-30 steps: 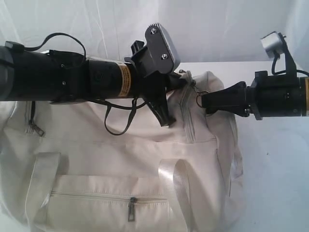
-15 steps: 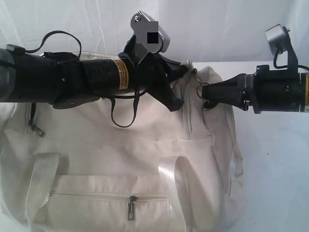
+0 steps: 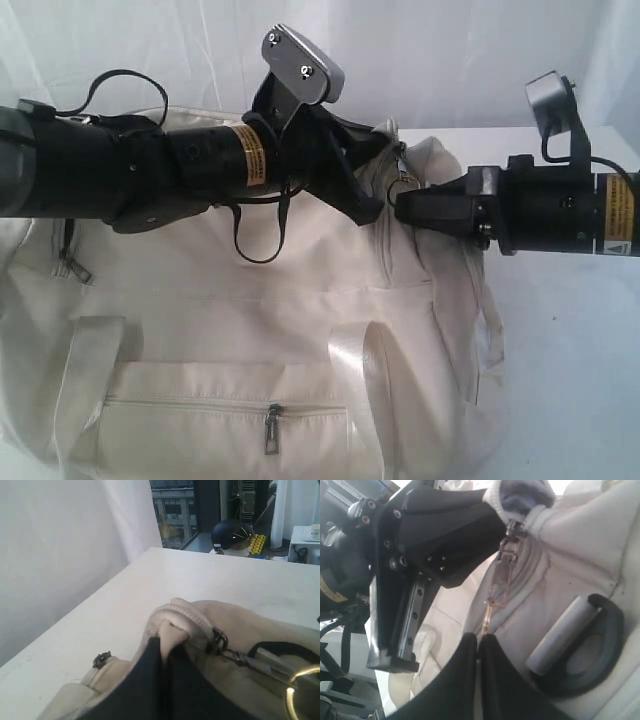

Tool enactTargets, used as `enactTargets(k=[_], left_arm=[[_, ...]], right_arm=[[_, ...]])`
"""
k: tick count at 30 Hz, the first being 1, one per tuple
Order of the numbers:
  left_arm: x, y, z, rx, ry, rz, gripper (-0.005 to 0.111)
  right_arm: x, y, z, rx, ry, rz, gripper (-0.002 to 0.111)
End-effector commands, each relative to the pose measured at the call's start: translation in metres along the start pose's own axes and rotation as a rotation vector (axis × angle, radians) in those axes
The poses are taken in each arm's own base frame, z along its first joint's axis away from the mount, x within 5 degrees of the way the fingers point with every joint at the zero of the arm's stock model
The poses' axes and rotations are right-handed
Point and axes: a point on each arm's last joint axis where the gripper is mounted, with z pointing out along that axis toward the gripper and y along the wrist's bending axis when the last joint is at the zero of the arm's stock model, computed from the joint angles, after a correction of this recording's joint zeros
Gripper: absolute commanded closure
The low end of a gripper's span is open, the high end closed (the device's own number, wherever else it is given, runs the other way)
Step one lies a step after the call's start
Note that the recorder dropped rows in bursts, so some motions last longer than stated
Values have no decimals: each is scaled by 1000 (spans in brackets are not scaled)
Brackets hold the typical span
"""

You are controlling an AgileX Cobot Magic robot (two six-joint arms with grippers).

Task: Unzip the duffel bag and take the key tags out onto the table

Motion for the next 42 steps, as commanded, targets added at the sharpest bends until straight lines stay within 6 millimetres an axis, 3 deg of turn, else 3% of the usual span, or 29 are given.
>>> enactTargets(k=[1,9,17,20,27,32,35,38,42], left_arm=[[-21,22,-7,-93,-119,-135,107],[-33,19,-19,-70,-52,9,103],[-37,16,-33,-46,91,98,55],[-40,15,-37,-41,107,68,47],[-51,11,-51,-6,138,52,46],[-53,0,-52,92,136,-205,46],[-53,-2,-52,102,137,-255,46],[-49,-4,-48,110,149,-279,46],[-38,-23,-33,147,195,-258,46]], right_arm=[[31,11,2,-108,247,-90,108],[28,9,2,-84,221,-153,108],[14,13,3,-98,194,-197,108],[15,15,3,-118,206,-199,108],[16,14,2,-116,221,-212,108],[16,14,2,-116,221,-212,108],[16,14,2,-117,219,-214,108],[14,15,3,-120,195,-207,108],[12,15,3,-123,176,-202,108]])
